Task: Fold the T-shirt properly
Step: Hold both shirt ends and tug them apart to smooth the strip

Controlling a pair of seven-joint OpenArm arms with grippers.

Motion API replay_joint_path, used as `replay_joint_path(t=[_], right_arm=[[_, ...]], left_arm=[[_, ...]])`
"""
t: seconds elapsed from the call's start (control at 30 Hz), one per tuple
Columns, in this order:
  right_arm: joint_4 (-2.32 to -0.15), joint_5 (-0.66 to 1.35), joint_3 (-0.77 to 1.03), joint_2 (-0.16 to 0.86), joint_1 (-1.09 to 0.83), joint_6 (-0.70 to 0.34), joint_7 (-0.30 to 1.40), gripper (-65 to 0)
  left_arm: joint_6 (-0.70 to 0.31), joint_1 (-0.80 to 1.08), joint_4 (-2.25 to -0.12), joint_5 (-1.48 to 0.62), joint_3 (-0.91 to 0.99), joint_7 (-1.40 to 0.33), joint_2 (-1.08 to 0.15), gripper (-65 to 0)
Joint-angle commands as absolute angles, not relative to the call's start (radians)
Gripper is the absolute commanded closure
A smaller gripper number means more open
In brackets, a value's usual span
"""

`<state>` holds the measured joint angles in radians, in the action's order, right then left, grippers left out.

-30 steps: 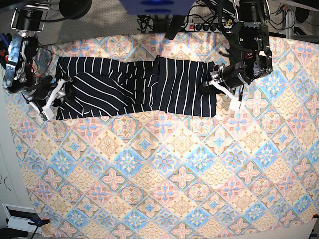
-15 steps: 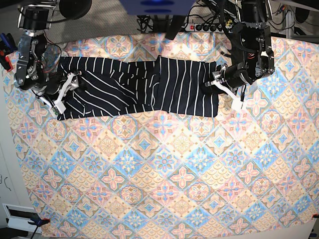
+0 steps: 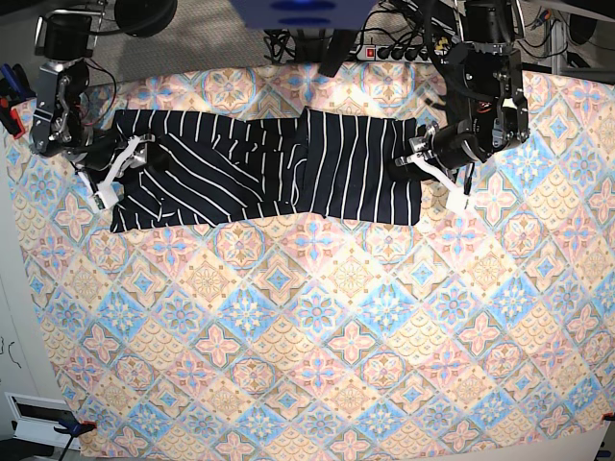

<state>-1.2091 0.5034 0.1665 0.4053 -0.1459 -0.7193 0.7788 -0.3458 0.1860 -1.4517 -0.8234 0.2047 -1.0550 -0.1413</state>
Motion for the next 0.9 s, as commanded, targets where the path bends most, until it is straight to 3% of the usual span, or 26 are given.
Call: replay_joint_path(t=[0.0,0.87], right_arm=[[-1.196,0.475,0.171,0.429,-0.131,-0.698,0.8,-45.7],[-1.271,0.478,0.179,0.469,-0.11,-0.698,0.808,-45.7]], left_arm=[[-0.355,0.176,-1.468,-0.843,0.206,-1.047,-0.148,0.0],[-0.355,0.173,-1.466,-0.843,0.206,-1.047,-0.148,0.0]])
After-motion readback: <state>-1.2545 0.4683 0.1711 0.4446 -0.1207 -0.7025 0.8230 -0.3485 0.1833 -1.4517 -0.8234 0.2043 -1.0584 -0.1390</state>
